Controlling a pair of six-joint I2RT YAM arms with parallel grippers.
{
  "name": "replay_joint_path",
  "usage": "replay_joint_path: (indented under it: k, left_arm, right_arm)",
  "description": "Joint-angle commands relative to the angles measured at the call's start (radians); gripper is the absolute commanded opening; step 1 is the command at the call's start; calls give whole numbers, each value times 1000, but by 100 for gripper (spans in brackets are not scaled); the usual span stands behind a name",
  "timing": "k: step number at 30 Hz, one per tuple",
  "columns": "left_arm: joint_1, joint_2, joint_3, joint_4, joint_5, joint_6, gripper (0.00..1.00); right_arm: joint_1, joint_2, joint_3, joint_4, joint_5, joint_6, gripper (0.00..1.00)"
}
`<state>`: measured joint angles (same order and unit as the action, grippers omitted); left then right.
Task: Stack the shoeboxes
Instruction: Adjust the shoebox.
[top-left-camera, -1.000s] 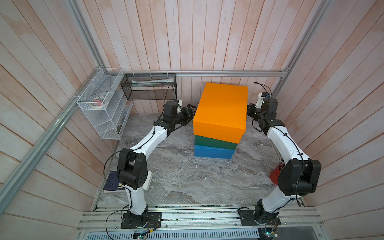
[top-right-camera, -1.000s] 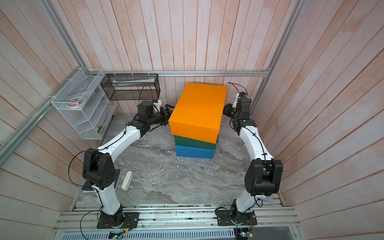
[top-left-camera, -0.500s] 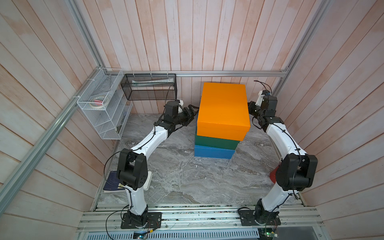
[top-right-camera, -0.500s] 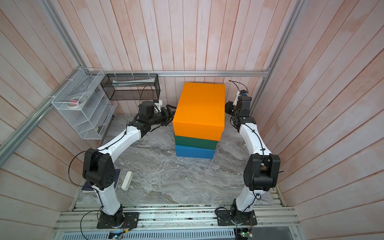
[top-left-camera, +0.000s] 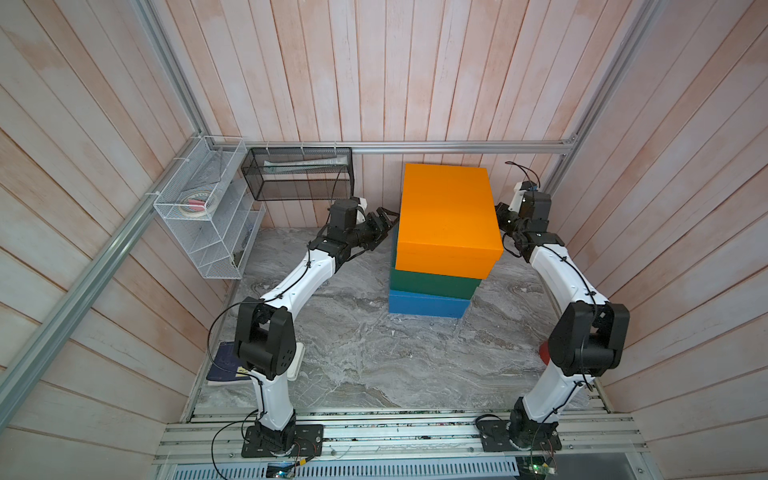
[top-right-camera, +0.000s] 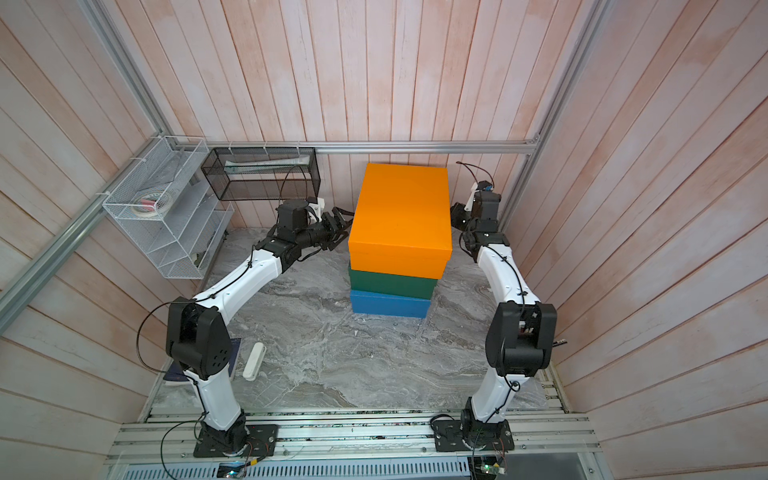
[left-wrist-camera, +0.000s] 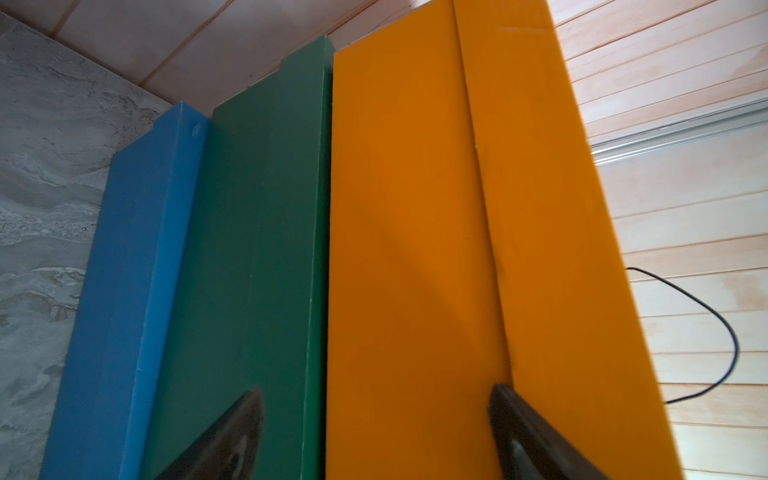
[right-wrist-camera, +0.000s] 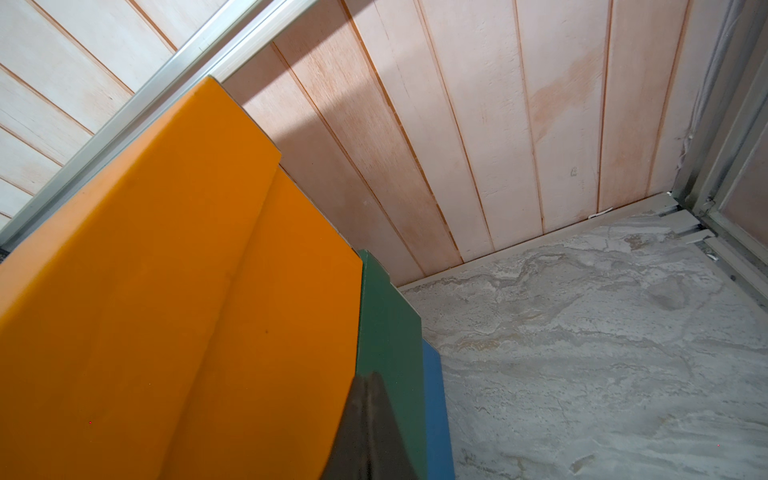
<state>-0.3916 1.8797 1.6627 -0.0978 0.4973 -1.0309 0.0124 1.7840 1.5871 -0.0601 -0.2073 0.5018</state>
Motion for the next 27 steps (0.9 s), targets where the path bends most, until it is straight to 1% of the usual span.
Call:
replay_joint_path:
  k: [1, 8, 12, 15, 18, 27]
  left_arm:
    - [-20, 25, 28, 4, 38, 32, 88]
    - [-6, 32, 20, 10, 39, 29, 89]
    - [2, 28, 23, -1, 27, 36, 93]
    - [2, 25, 17, -1, 23, 37, 94]
    - [4, 23, 11, -12, 18, 40, 100]
    - [14, -28, -21, -10, -12, 50, 100]
  right_arm:
    - [23, -8, 1, 12, -49, 12, 0]
    - [32, -33, -25, 21, -43, 14, 0]
    - [34, -26, -25, 19, -48, 17, 0]
    - [37, -25, -28, 21, -43, 15, 0]
    - [38, -26, -27, 21, -41, 17, 0]
    - [26, -31, -11, -1, -19, -1, 0]
